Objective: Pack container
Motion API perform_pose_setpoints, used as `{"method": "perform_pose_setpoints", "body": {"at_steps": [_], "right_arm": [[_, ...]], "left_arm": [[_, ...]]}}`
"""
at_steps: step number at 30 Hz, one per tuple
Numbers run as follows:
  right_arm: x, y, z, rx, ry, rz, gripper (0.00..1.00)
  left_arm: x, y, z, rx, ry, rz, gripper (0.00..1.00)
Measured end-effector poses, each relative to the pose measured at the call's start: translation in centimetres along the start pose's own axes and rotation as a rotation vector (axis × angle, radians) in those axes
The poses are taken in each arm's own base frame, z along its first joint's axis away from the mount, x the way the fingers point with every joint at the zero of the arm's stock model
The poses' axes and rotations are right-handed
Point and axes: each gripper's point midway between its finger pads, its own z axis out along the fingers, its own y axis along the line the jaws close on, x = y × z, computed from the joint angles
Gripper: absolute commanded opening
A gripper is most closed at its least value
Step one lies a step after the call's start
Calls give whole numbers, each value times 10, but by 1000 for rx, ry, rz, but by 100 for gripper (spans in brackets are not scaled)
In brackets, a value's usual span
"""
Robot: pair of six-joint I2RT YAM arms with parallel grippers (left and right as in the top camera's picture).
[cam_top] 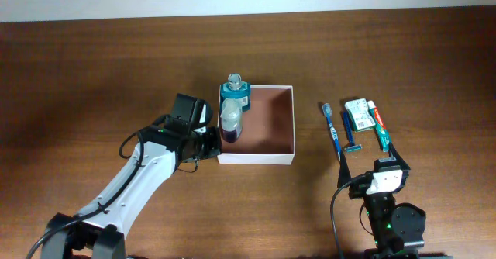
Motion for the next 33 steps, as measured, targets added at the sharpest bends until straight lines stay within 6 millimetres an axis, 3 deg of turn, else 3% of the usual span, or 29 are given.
{"method": "perform_pose_setpoints", "body": {"at_steps": [13,19,21,26,27,33], "right_arm": [[0,0,0,0,0,0,98],[0,0,0,0,0,0,98],[0,0,0,0,0,0,98],[0,0,0,0,0,0,98],[0,0,0,0,0,-1,98],[0,0,0,0,0,0,99]], "left_arm": [[2,-3,0,18,9,0,0],[-8,18,-2,-86,-38,-13,4],[-14,31,-4,-130,-63,-33,15],[-30,67,-13,-212,-114,-114,92],[-33,75,-15,-225,-123,-127,99],[-51,115,-28,-319,-195,-181,99]]}}
